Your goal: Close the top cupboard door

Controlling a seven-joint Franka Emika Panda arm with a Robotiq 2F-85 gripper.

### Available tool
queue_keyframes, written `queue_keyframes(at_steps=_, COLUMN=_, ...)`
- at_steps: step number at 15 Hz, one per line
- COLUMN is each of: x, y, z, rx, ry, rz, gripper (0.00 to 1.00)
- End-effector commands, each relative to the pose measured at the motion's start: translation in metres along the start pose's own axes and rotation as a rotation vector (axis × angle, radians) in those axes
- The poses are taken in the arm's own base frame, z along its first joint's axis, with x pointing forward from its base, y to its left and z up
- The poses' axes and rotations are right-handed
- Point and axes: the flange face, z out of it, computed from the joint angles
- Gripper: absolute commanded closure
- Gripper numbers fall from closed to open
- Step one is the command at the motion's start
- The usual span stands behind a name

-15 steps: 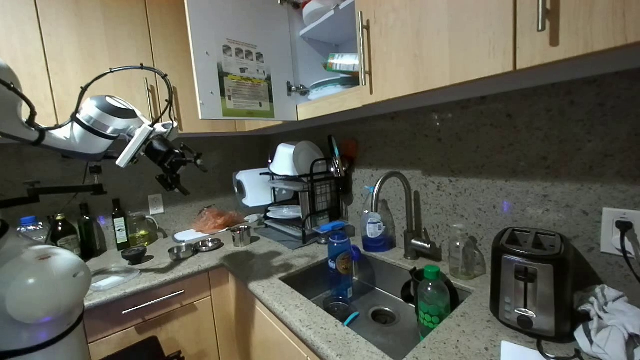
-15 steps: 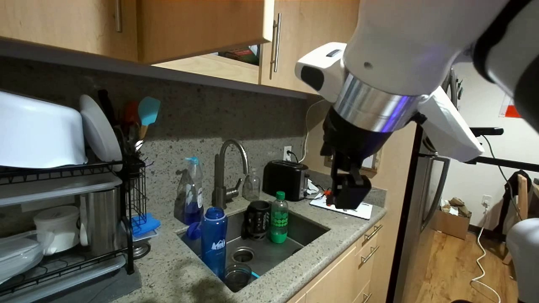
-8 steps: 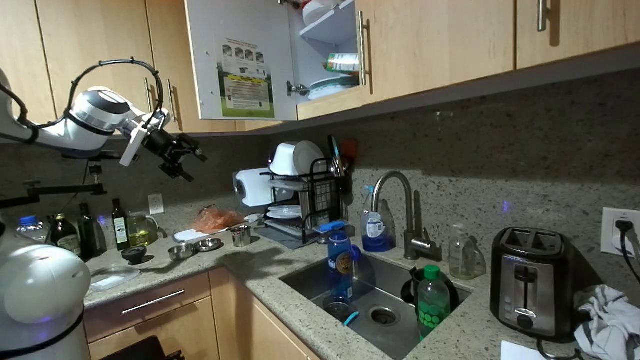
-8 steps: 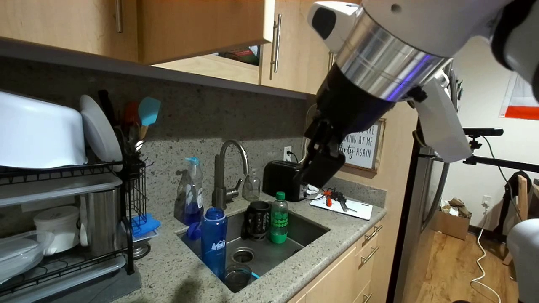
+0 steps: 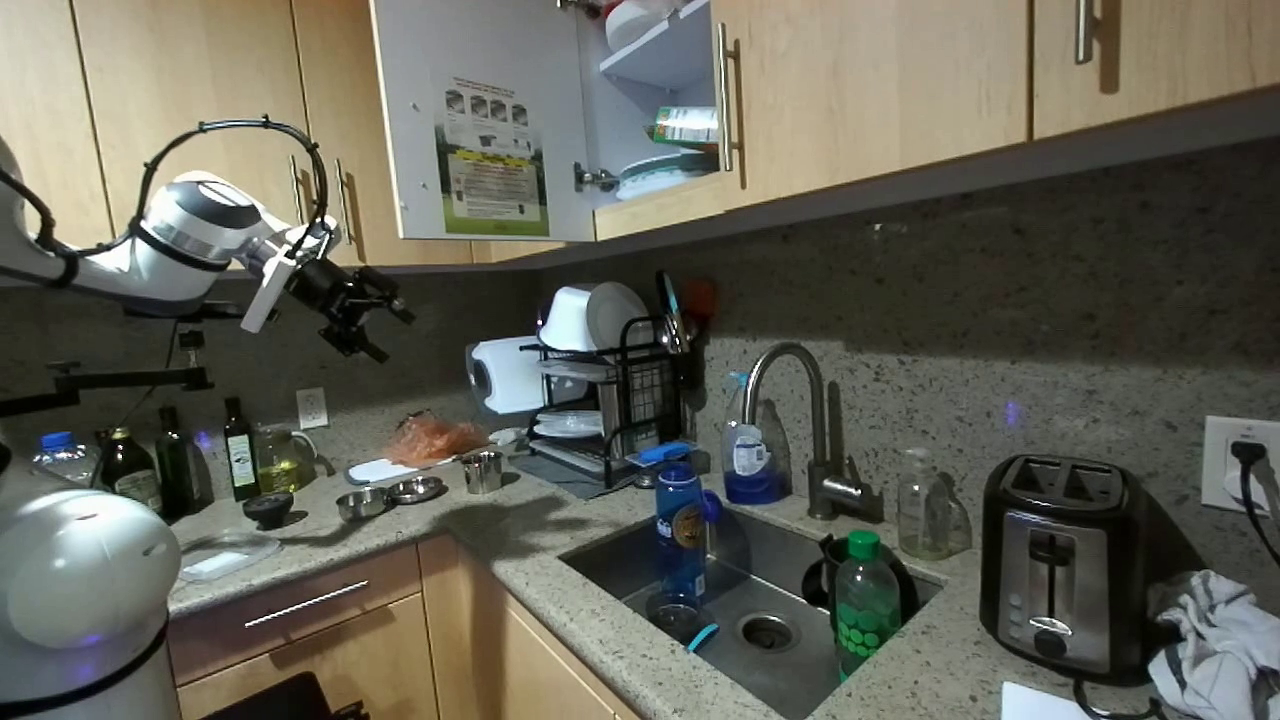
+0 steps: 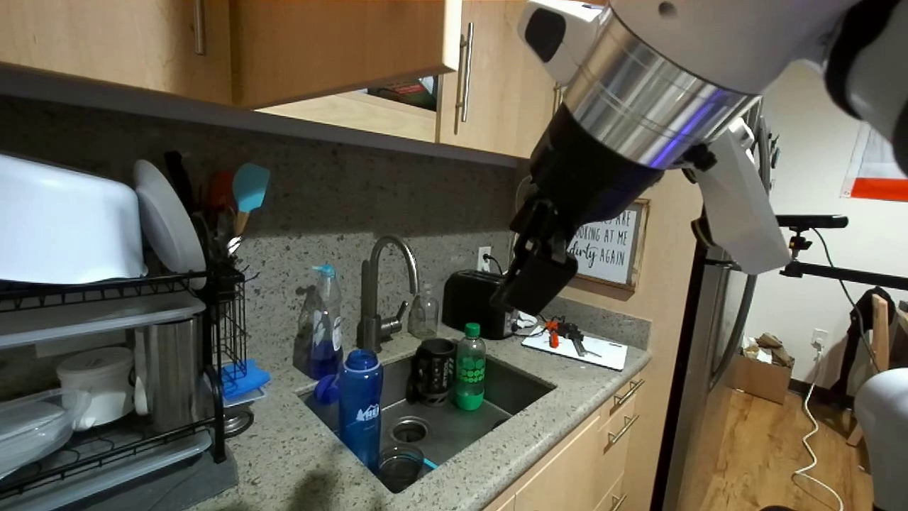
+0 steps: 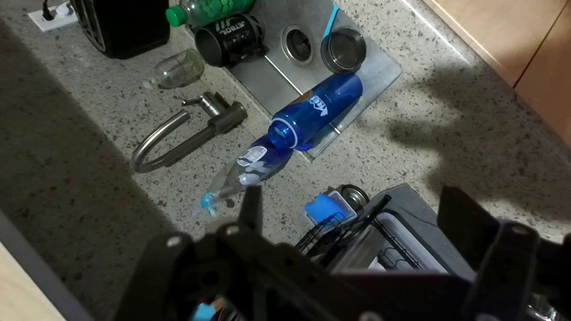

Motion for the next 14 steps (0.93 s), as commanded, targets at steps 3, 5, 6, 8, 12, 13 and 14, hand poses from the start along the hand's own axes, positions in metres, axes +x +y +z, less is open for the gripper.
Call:
queue_keyframes(at_steps=3, x=0.025, y=0.003, z=-0.022, rx=-0.025, ry=0.128, rz=0.035, gripper=0.0)
queue_keyframes(at_steps=5, x=0.036, y=-0.001, z=-0.034, rx=-0.032, ry=0.178, rz=0.006, gripper=0.0)
queue_keyframes(at_steps=6, x=0.043, y=-0.004, z=-0.041, rx=-0.031, ry=0.204, rz=-0.012, gripper=0.0)
queue_keyframes(at_steps=8, x=0.058, y=-0.014, z=-0.059, rx=-0.055, ry=0.257, rz=-0.061, gripper=0.0)
queue_keyframes(at_steps=12, x=0.083, y=-0.024, z=-0.1, rx=-0.14, ry=0.369, rz=-0.119, gripper=0.0)
queue_keyframes(at_steps=13, x=0.088, y=-0.024, z=-0.11, rx=-0.166, ry=0.395, rz=-0.123, gripper=0.0)
queue_keyframes(at_steps=14, x=0.093, y=-0.022, z=-0.118, rx=-0.194, ry=0.417, rz=-0.121, gripper=0.0)
